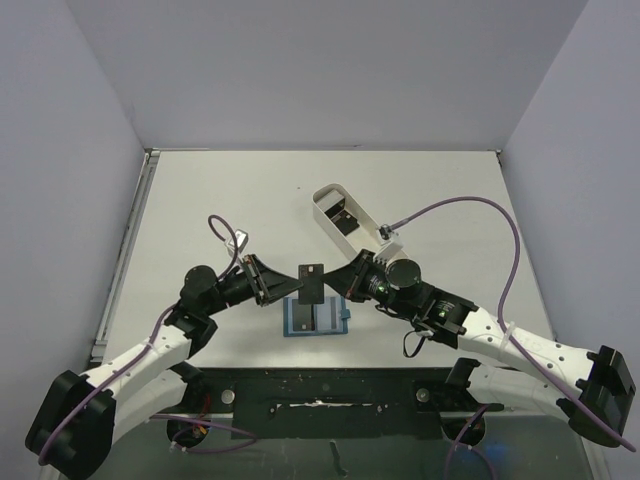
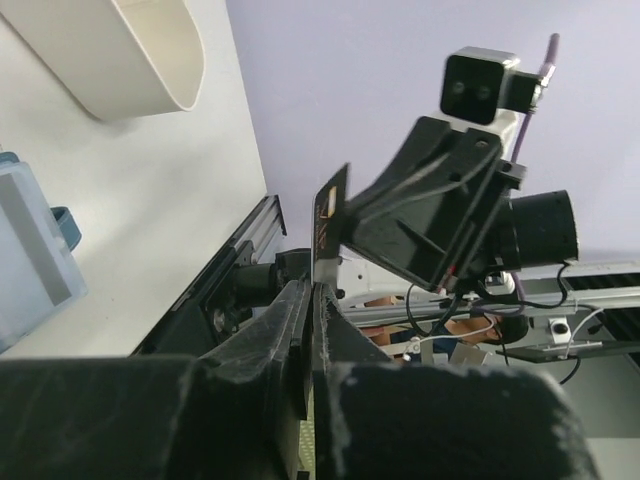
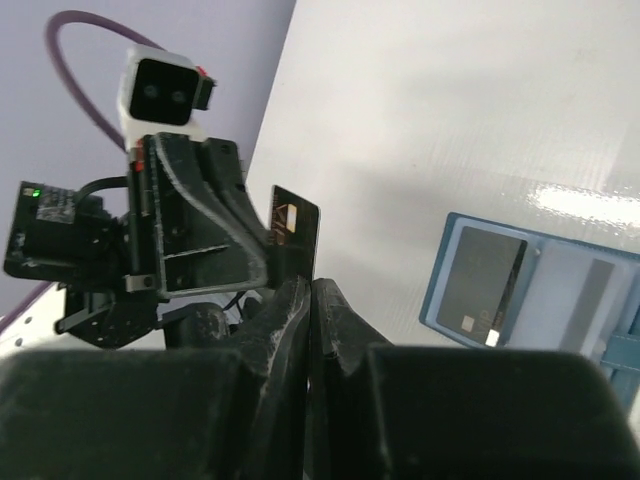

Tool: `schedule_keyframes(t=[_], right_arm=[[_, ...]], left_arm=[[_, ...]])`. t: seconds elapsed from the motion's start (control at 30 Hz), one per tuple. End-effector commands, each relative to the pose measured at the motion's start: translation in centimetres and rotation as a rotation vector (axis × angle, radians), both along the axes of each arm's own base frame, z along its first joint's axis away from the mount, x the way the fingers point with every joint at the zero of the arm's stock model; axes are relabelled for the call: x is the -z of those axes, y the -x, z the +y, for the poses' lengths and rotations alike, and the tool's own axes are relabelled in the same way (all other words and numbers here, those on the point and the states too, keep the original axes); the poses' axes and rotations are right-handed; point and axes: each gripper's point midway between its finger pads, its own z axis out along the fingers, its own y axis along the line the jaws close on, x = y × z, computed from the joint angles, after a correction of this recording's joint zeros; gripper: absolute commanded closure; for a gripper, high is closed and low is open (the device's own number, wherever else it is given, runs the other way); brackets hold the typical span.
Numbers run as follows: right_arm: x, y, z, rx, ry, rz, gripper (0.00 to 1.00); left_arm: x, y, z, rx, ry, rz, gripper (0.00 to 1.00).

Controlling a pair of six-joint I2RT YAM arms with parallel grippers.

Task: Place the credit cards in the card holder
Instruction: Pick up the credit card from the storage box, then insert the credit card into the card holder.

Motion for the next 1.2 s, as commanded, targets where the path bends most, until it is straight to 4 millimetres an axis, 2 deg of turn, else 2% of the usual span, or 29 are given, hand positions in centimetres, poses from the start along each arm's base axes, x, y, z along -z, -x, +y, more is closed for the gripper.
schedule_keyframes(t=[0.0,0.13,0.27,0.4,0.53,0.63,0.9,1.17], right_arm=[[-0.5,0.2,0.2,0.0,-0.02,0.001,0.96],[0.6,-0.1,-0.7,0.04,0.048,0.023,0.84],[1.7,-0.3,-1.9,0.082,0.112,0.04,0.64],[3.8,-1.0,-3.5,0.133,0.258,0.042,0.57],[7.1,-1.6,-4.8,0.155,0.473,0.094,0.58],[9.2,-1.7,-4.6,0.133,0.569,0.123,0.59],[12.3,-2.7,-3.6,0.091,0.692,0.131,0.64],[14.7,-3.2,-2.3,0.039,0.736,0.145,0.69]], left_arm=[[-2.2,0.1,0.2,-0.009,0.033,-0.089,1.0],[-1.4,0.0,0.4,-0.018,0.003,-0.083,1.0],[0.0,-0.2,0.6,-0.028,-0.051,-0.064,1.0],[2.5,-0.7,1.1,-0.061,-0.15,-0.028,1.0],[5.3,-1.1,1.3,-0.064,-0.246,0.023,1.0],[6.6,-1.2,1.2,-0.054,-0.27,0.045,1.0],[9.7,-1.9,1.2,-0.044,-0.366,0.087,1.0],[11.5,-2.5,0.9,-0.031,-0.398,0.12,1.0]])
